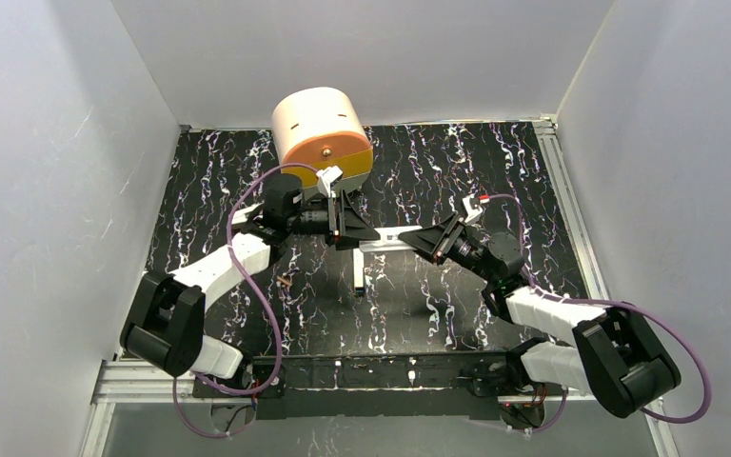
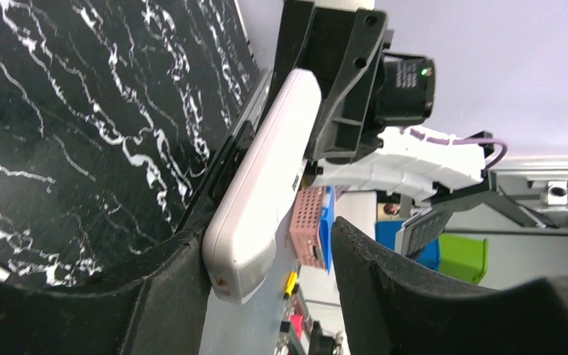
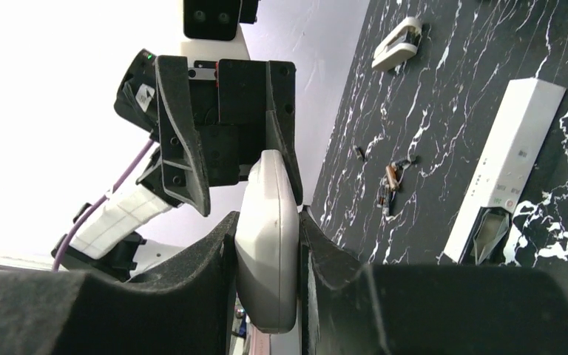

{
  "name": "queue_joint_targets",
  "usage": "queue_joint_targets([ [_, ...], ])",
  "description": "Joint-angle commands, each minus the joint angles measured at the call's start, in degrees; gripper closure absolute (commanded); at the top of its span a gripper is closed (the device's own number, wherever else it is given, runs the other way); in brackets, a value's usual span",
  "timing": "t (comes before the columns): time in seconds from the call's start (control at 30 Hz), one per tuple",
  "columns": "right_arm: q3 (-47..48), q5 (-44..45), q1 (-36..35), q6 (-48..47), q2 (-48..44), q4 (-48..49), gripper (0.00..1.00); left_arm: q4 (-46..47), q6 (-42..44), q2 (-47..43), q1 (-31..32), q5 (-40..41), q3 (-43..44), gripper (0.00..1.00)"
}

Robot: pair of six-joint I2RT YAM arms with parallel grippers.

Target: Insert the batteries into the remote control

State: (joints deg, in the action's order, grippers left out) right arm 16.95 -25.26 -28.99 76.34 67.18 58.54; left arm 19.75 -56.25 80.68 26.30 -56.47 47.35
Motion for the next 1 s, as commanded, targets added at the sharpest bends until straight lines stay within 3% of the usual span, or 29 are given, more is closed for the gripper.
queue_joint_targets([
  [0.0, -0.6, 1.13, 0.08, 1.75, 1.47, 5.77, 0.78, 12.57, -8.37, -1.14, 1.49, 2.62, -0.2, 0.45],
  [0.13, -1.41, 1.8, 0.12, 2.66, 1.98, 6.59, 0.77, 13.02, -8.58, -0.45, 2.86, 2.9, -0.22, 0.55],
  [0.37, -1.3, -1.01, 0.12, 0.83, 3.06, 5.56, 0.75, 13.17, -8.57, 0.63, 2.88, 3.16, 0.02, 0.98],
  [0.4, -1.16, -1.16, 0.08, 0.43, 2.83, 4.38, 0.73, 13.13, -8.44, 0.65, 2.95, 3.5, -0.1, 1.0],
  [0.47, -0.3, -1.36, 0.39, -1.19, 1.87, -0.6, 0.62, 13.02, -8.01, 0.52, 2.86, 4.72, -0.59, 1.0],
  [0.53, 1.6, -0.03, 0.62, -4.83, -0.01, -10.06, 0.29, 11.34, -6.89, 0.71, 2.58, 5.97, -1.21, 1.0],
  [0.6, 3.92, 5.44, 0.77, -11.64, -3.33, -24.68, 0.19, 8.99, -5.4, 1.38, 2.09, 6.79, -1.82, 1.0],
  [0.67, 5.56, 13.16, 1.0, -16.63, -7.13, -38.74, 0.2, 6.81, -3.76, 2.43, 1.87, 7.44, -2.44, 1.0],
  [0.73, 5.56, 15.81, 1.99, -18.58, -9.68, -44.59, 0.24, 4.4, -1.95, 3.56, 1.82, 7.57, -2.73, 1.0],
  [0.97, 10.43, 13.28, 2.19, -24.3, -5.63, -50.7, 0.42, -1.68, 2.58, 7.81, 1.82, 9.39, -3.32, 1.0],
])
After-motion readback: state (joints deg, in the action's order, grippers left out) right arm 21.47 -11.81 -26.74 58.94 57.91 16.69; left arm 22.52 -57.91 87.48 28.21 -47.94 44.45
